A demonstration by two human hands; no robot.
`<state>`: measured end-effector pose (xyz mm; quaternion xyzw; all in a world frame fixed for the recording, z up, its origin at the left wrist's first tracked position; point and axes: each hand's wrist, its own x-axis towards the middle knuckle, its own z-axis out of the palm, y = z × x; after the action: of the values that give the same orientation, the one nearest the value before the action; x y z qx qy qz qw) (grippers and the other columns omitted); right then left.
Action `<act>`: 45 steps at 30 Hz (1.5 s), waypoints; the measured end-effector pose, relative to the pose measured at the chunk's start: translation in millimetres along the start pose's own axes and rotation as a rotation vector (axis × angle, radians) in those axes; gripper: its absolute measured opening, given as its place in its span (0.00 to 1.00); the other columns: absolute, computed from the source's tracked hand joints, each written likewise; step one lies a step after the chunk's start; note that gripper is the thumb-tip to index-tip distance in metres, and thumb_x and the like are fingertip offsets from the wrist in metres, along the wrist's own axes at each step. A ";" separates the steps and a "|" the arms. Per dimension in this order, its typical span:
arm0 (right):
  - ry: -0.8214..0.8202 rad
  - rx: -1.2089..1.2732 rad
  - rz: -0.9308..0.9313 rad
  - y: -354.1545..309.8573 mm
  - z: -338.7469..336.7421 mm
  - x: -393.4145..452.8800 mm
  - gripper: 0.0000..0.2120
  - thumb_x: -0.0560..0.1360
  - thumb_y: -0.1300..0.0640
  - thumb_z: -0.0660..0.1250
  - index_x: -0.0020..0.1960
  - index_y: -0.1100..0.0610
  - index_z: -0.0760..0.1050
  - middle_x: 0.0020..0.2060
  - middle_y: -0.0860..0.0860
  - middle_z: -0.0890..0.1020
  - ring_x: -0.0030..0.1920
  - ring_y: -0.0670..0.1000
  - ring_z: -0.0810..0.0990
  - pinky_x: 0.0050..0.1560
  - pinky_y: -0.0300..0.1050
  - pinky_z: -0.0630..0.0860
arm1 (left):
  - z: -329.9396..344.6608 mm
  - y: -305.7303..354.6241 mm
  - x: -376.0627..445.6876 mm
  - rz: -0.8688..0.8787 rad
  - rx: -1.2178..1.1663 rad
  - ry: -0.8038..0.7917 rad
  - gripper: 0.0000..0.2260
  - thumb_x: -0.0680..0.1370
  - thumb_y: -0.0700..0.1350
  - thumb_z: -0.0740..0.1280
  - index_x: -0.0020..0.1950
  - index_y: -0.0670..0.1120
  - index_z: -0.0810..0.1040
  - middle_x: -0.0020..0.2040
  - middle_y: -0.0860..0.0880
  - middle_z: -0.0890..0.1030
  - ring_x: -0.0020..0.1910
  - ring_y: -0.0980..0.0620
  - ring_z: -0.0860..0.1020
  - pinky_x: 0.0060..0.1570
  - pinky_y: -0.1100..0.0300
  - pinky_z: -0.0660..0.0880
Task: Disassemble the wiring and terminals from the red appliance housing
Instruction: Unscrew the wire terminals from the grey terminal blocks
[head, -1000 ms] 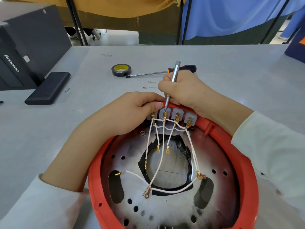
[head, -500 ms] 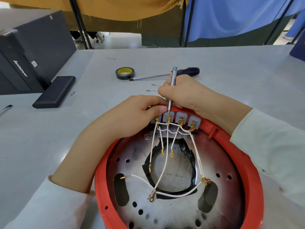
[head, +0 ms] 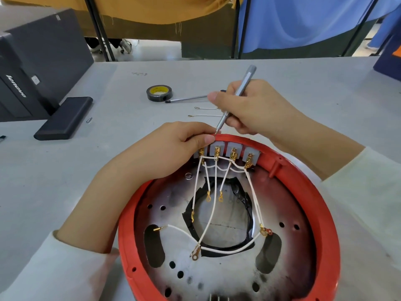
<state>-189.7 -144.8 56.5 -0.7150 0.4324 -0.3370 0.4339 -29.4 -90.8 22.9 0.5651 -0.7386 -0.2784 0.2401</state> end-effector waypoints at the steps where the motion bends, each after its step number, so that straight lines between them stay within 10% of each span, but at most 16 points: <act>1: -0.007 -0.006 0.004 0.5 -1.3 -2.5 0.15 0.76 0.54 0.68 0.35 0.55 0.67 0.17 0.47 0.72 0.17 0.43 0.65 0.18 0.32 0.61 | 0.1 0.2 0.0 0.001 0.000 0.002 0.10 0.81 0.51 0.59 0.57 0.60 0.78 0.50 0.55 0.82 0.52 0.57 0.78 0.60 0.55 0.72; 10: 0.297 -0.094 -0.107 21.2 2.5 -11.7 0.16 0.69 0.61 0.68 0.29 0.57 0.64 0.20 0.51 0.67 0.21 0.46 0.65 0.26 0.38 0.64 | 0.4 1.8 -0.8 -0.016 -0.010 0.007 0.12 0.80 0.51 0.59 0.61 0.60 0.77 0.54 0.61 0.81 0.56 0.62 0.76 0.64 0.57 0.69; 28: 0.211 -0.151 -0.125 21.8 3.3 -11.7 0.07 0.68 0.62 0.66 0.33 0.61 0.70 0.23 0.52 0.68 0.23 0.45 0.65 0.23 0.35 0.63 | -0.5 1.5 -1.6 0.000 -0.003 0.015 0.12 0.80 0.51 0.59 0.61 0.60 0.77 0.54 0.64 0.81 0.55 0.65 0.76 0.63 0.59 0.69; 45: 0.065 -0.138 -0.089 17.2 11.1 16.2 0.19 0.70 0.64 0.64 0.26 0.55 0.59 0.17 0.43 0.60 0.22 0.44 0.61 0.24 0.36 0.62 | -0.8 0.3 -1.4 0.026 -0.030 0.010 0.11 0.80 0.50 0.60 0.55 0.65 0.77 0.52 0.65 0.81 0.52 0.67 0.77 0.57 0.71 0.69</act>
<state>-179.3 -160.1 38.2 -0.7504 0.4363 -0.3482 0.3540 -28.7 -89.5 23.6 0.5530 -0.7405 -0.2835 0.2559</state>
